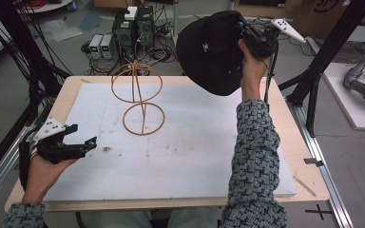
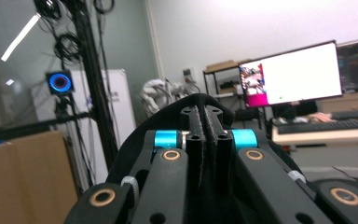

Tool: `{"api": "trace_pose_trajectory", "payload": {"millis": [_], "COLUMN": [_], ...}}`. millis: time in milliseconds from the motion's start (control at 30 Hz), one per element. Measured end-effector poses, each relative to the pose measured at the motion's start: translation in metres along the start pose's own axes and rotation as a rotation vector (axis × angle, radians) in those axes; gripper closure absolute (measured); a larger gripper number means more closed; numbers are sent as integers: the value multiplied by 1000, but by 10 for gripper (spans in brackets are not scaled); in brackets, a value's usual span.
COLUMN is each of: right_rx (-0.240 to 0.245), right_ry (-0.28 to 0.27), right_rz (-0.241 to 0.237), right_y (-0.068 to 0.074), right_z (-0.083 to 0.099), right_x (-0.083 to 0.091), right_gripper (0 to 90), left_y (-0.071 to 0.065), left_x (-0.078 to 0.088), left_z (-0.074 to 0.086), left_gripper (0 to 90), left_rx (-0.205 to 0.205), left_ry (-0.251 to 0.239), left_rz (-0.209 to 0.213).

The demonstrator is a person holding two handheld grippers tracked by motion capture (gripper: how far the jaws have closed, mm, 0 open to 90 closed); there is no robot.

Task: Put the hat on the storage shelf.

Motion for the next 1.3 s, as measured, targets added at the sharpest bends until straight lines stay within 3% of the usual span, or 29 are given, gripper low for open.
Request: {"api": "trace_pose_trajectory", "payload": {"millis": [167,300,833,1300], "right_rx": [-26,-21,-108,-143], "right_ry": [-10,-29,-57,-17], "right_rz": [-42,-100,-211,-379], "right_y": [6,16,37,87], "right_z": [-9,-13,-5,3], "right_x": [-3,-10,-33,-67], "right_gripper": [888,888,888,888], "left_y": [2,3,10,14], "left_x": [10,15,31,47], "left_z": [5,7,24,30], "left_gripper": [143,143,143,143], "left_rx": [9,11,25,36], "left_ry": [-3,-2,3,3], "left_rz": [-19,-30,-67,-100]}}
Point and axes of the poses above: each handheld gripper's, and its own axes: x roughly backward along the jaws, z roughly out of its underside, y roughly to its left, the point moved 4 cm from there along -x, roughly forward along the jaws, and after that the axes turned 1 degree about -y, right-handed, at the moved point
